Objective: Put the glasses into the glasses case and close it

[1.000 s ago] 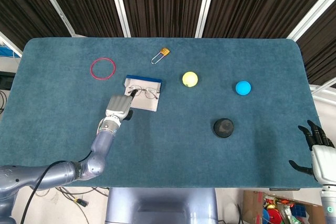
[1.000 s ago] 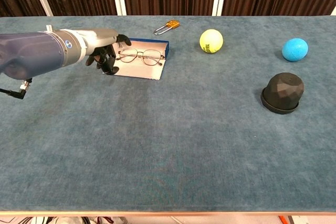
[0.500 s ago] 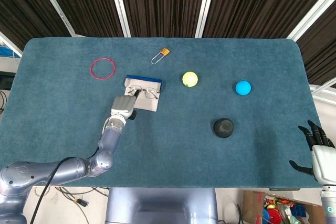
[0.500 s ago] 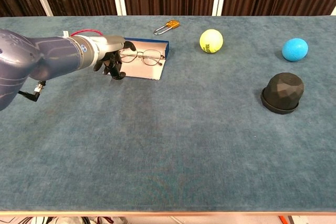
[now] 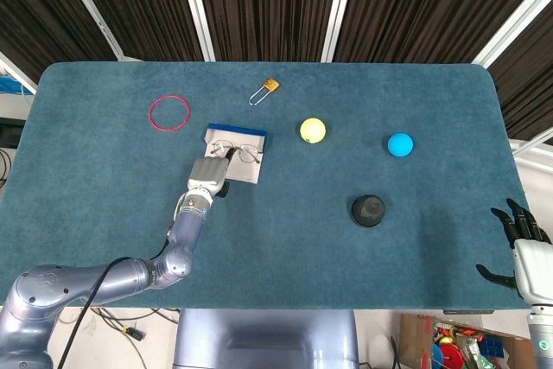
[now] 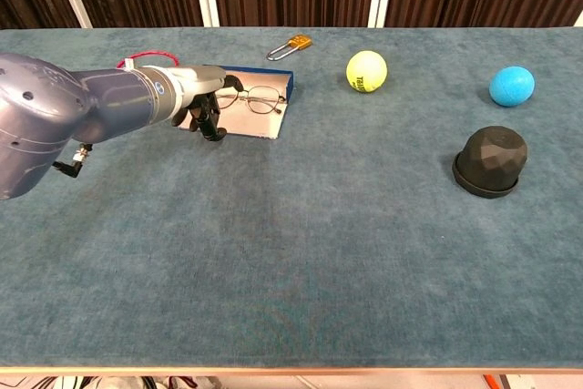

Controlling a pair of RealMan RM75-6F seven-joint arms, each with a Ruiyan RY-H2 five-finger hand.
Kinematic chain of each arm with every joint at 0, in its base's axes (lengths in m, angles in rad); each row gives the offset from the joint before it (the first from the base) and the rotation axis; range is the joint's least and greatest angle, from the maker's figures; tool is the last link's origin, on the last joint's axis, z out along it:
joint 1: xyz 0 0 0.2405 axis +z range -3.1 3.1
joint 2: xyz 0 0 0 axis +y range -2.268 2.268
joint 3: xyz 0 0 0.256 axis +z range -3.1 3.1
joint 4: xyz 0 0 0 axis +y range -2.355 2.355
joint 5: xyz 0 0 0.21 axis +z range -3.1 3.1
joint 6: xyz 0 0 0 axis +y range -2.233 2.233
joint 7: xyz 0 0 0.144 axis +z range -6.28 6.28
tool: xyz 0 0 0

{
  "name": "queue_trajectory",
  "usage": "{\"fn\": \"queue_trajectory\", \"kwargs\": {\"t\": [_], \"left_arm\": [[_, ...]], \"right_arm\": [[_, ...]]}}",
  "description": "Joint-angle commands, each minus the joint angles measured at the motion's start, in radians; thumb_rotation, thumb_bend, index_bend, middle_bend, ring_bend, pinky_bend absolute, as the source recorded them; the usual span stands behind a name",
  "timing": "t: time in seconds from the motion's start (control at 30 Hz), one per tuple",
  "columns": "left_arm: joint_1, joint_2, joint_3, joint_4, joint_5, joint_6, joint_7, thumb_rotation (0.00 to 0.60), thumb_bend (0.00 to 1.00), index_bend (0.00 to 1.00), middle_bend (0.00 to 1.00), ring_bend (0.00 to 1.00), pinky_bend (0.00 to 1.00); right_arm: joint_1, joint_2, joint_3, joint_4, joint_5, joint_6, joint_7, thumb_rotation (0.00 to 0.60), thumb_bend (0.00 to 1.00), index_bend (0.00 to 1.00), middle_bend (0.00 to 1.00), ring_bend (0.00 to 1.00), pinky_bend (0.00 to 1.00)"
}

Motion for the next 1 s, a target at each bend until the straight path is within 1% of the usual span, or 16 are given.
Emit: {"fn": "queue_trajectory", "kwargs": {"t": [0.03, 0.57, 1.0], "left_arm": [[-0.009, -0.011, 0.001, 0.019, -0.008, -0.004, 0.002, 0.6, 0.45, 0.02, 0.68, 0.65, 0.75], [-0.031, -0.04, 0.006, 0.054, -0.015, 0.0, 0.01, 0.6, 0.45, 0.02, 0.68, 0.65, 0.75], [-0.031, -0.056, 0.009, 0.092, -0.014, -0.013, 0.0, 0.6, 0.45, 0.02, 0.68, 0.65, 0.75]], "right_arm": [[0.0, 0.0, 0.0, 0.0, 0.0, 0.001, 0.001, 0.6, 0.03, 0.17, 0.0, 0.08, 0.24], [-0.001, 0.0, 0.002, 0.001, 0.002, 0.002, 0.002, 0.6, 0.03, 0.17, 0.0, 0.08, 0.24], [-0.001, 0.002, 0.003, -0.001, 0.007, -0.002, 0.002, 0.6, 0.03, 0.17, 0.0, 0.08, 0.24]]}}
